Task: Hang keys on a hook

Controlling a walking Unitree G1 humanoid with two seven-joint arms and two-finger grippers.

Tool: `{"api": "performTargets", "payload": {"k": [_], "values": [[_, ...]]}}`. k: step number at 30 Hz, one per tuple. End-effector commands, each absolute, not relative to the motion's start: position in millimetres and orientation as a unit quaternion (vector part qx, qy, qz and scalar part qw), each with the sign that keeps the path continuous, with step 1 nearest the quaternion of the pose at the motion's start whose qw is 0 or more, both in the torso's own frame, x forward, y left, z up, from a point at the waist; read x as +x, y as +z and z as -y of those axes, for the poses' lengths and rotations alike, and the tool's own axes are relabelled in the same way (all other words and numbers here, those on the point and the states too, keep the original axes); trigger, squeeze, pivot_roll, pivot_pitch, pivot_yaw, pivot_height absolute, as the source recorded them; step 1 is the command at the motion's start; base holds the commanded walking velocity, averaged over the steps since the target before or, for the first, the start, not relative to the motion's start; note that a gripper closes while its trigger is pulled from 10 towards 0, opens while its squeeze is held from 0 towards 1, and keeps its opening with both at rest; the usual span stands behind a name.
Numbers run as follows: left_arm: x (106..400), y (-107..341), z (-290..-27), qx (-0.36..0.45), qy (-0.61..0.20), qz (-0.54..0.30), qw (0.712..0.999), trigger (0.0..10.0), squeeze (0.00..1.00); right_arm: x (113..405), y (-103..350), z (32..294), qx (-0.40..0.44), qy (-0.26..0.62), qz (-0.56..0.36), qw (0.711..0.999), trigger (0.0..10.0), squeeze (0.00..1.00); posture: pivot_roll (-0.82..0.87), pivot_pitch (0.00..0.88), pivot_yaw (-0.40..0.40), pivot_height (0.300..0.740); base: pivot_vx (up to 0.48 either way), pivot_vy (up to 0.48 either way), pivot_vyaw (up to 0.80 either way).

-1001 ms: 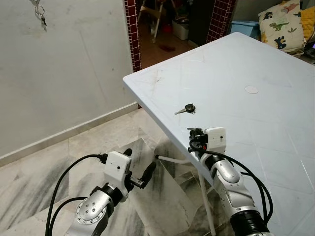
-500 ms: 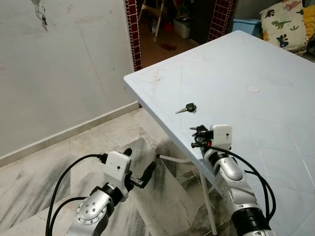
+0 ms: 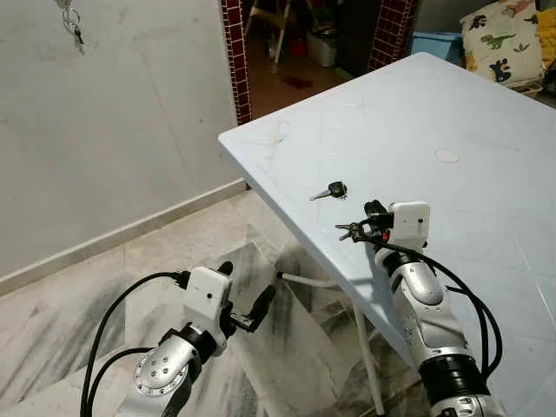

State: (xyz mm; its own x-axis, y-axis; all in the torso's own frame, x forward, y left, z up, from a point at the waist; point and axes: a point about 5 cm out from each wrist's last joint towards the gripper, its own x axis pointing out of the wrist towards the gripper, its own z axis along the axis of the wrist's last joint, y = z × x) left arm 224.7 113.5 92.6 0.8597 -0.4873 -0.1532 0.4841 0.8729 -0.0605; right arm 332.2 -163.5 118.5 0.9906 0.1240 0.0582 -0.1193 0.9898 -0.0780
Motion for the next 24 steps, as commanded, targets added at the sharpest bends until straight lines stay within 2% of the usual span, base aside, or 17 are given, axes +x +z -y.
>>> {"api": "performTargets", "payload": {"k": [1,4,8,9,17,19,24], "values": [[225.2,95.5,-115.6,-0.001,-0.248,-0.075,0.966,10.0,0.0,330.3,123.0,162.6,-0.064,0.07,0.045,0.994,10.0,0.0,0.04,0.098,0.061,0.74,0.0,0.0,0.0],[225.2,95.6,-116.4,0.0,-0.245,-0.074,0.967,10.0,0.0,327.5,120.0,161.7,-0.086,0.08,0.043,0.992,10.0,0.0,0.04,0.098,0.061,0.74,0.0,0.0,0.0],[225.8,93.7,-123.1,-0.003,-0.224,-0.075,0.972,10.0,0.0,319.2,114.0,152.5,-0.071,0.12,0.039,0.989,10.0,0.0,0.04,0.098,0.063,0.74,0.0,0.0,0.0],[225.2,91.9,-125.8,-0.007,-0.217,-0.08,0.973,10.0,0.0,317.6,112.5,150.9,-0.07,0.124,0.036,0.989,10.0,1.0,0.05,0.098,0.065,0.74,0.0,0.0,0.0],[220.7,90.0,-139.7,-0.015,-0.178,-0.077,0.981,10.0,0.0,310.3,103.9,137.1,-0.073,0.139,0.027,0.987,10.0,1.0,0.05,0.1,0.064,0.74,0.0,0.0,0.0],[217.2,80.5,-144.2,-0.018,-0.16,-0.1,0.982,10.0,0.0,309.4,101.2,133.4,-0.07,0.139,0.017,0.988,10.0,1.0,0.05,0.1,0.064,0.74,0.0,0.0,0.0],[214.8,75.3,-142.9,-0.025,-0.167,-0.116,0.979,10.0,0.0,308.9,101.6,132.5,-0.071,0.141,0.015,0.987,10.0,1.0,0.05,0.103,0.061,0.74,0.0,0.0,0.0]]}}
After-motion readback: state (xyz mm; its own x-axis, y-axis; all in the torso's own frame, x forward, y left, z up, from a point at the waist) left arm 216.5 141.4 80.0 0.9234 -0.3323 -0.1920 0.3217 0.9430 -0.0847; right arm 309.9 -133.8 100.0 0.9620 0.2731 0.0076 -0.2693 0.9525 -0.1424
